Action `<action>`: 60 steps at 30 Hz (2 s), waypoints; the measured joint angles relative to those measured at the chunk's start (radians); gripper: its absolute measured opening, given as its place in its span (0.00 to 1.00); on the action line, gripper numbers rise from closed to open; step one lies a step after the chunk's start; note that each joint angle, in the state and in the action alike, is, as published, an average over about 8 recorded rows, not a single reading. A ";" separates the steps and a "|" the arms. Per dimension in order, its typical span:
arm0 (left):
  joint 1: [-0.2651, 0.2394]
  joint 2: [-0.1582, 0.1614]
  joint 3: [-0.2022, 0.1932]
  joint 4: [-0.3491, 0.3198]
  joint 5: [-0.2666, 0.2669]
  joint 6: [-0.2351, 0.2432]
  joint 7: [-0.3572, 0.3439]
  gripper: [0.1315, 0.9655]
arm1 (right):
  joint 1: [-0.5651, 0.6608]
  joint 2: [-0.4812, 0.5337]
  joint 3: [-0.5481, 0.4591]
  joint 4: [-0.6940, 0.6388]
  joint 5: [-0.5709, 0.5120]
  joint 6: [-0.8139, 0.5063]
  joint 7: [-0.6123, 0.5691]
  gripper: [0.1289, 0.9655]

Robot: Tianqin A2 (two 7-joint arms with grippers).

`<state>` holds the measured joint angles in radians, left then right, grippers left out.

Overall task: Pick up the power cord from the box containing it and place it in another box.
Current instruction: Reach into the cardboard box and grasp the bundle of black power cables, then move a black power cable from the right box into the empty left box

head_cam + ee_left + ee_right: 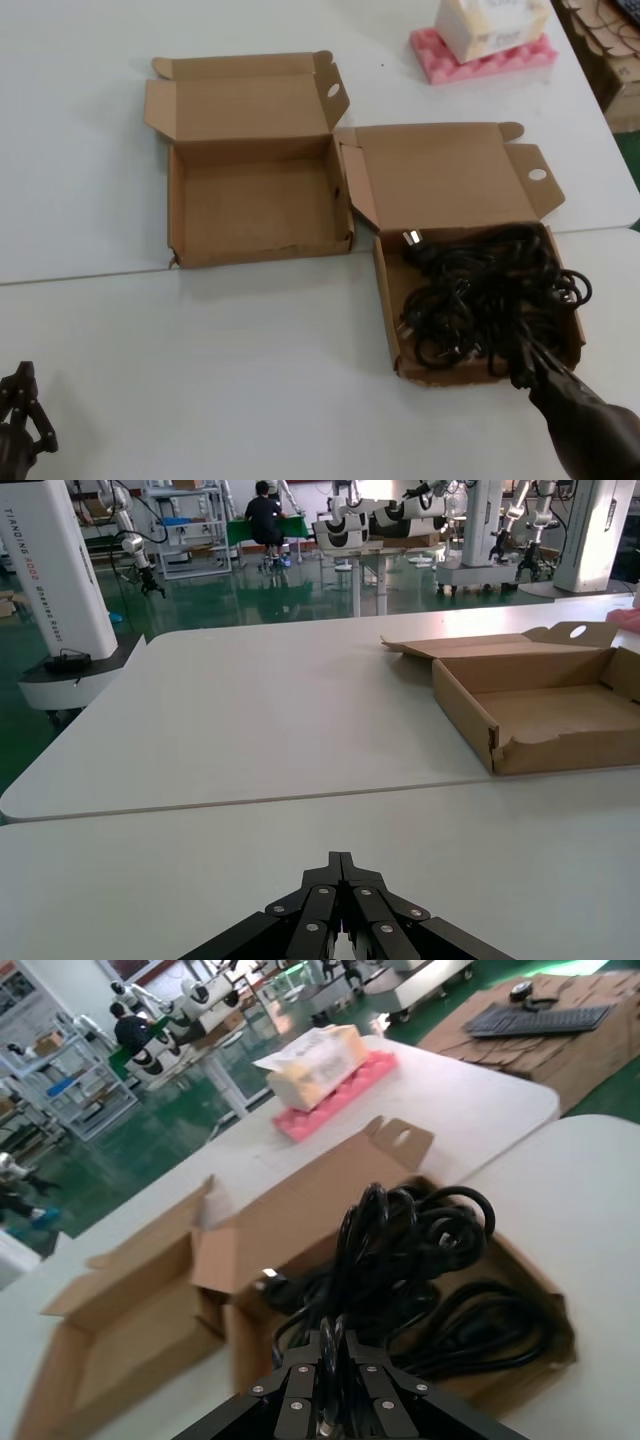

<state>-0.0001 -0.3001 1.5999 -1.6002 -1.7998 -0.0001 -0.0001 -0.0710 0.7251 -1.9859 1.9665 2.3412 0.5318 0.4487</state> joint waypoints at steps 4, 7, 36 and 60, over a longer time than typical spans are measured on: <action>0.000 0.000 0.000 0.000 0.000 0.000 0.000 0.04 | -0.009 0.031 0.006 0.058 0.030 -0.009 0.000 0.06; 0.000 0.000 0.000 0.000 0.000 0.000 0.000 0.04 | -0.008 0.037 0.016 0.079 0.036 -0.035 0.000 0.06; 0.000 0.000 0.000 0.000 0.000 0.000 0.000 0.04 | 0.049 0.102 0.135 0.092 0.267 -0.247 0.000 0.06; 0.000 0.000 0.000 0.000 0.000 0.000 0.000 0.04 | 0.684 -0.381 -0.138 -0.487 -0.097 -0.345 0.000 0.06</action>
<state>-0.0001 -0.3001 1.5999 -1.6002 -1.7996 -0.0001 -0.0003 0.6128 0.3444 -2.1238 1.4794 2.2440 0.1865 0.4487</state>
